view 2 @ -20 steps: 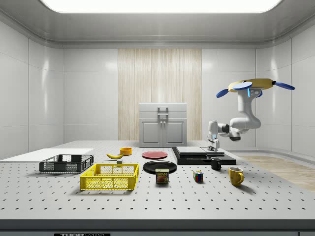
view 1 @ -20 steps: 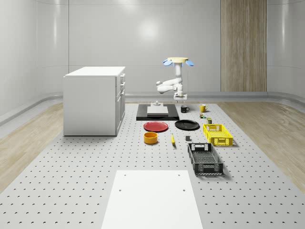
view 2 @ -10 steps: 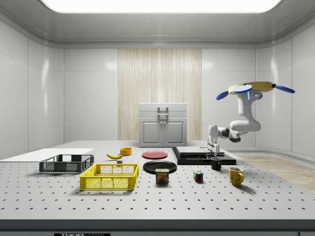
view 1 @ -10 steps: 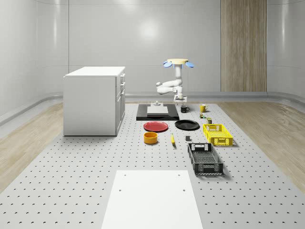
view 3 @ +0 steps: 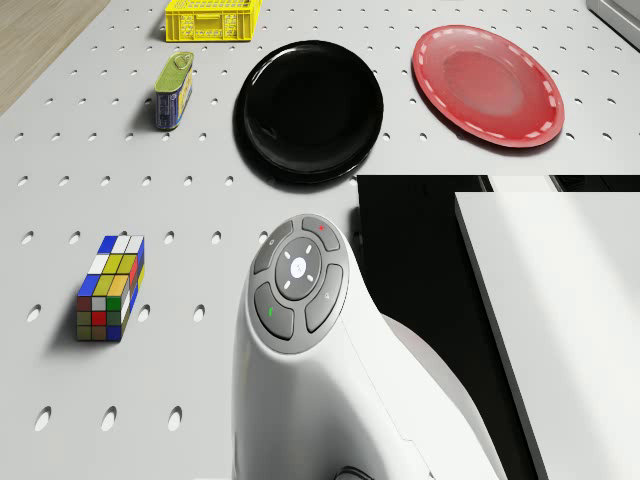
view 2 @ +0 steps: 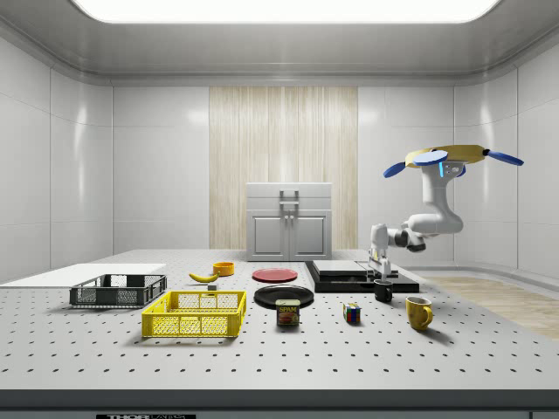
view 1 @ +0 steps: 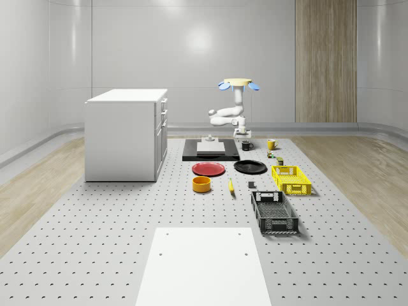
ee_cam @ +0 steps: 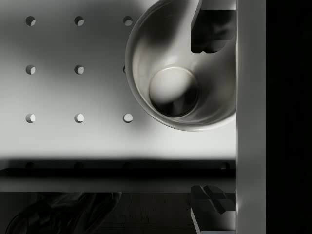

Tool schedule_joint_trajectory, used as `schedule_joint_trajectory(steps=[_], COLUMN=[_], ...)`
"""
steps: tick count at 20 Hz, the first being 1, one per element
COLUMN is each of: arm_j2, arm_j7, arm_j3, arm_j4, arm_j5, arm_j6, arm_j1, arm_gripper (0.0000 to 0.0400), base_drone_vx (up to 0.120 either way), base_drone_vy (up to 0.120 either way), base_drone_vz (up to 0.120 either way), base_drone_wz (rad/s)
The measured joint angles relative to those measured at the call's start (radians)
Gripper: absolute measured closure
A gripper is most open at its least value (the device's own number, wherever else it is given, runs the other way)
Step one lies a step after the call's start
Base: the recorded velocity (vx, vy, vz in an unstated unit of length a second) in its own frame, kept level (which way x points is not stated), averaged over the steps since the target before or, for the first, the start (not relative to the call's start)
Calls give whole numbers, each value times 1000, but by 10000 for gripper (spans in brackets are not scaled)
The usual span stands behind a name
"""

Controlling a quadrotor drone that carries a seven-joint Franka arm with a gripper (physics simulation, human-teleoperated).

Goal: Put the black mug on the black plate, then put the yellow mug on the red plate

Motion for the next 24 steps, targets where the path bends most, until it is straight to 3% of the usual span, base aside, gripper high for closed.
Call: schedule_joint_trajectory(steps=[8, 19, 20, 22, 24], arm_j2=[-21, -37, -38, -41, -43], arm_j7=[3, 4, 4, 4, 4], arm_j3=[-52, -63, -63, -63, -63], arm_j4=[17, 23, 23, 24, 24], arm_j5=[-45, -52, -51, -51, -50], arm_j6=[41, 62, 63, 65, 68], arm_j1=[-12, -16, -16, -17, -17], arm_gripper=[0, 0, 24, 132, 198], base_drone_vx=[0, 0, 0, 0, 0], base_drone_vy=[0, 0, 0, 0, 0], base_drone_vz=[0, 0, 0, 0, 0], base_drone_wz=[0, 0, 0, 0, 0])
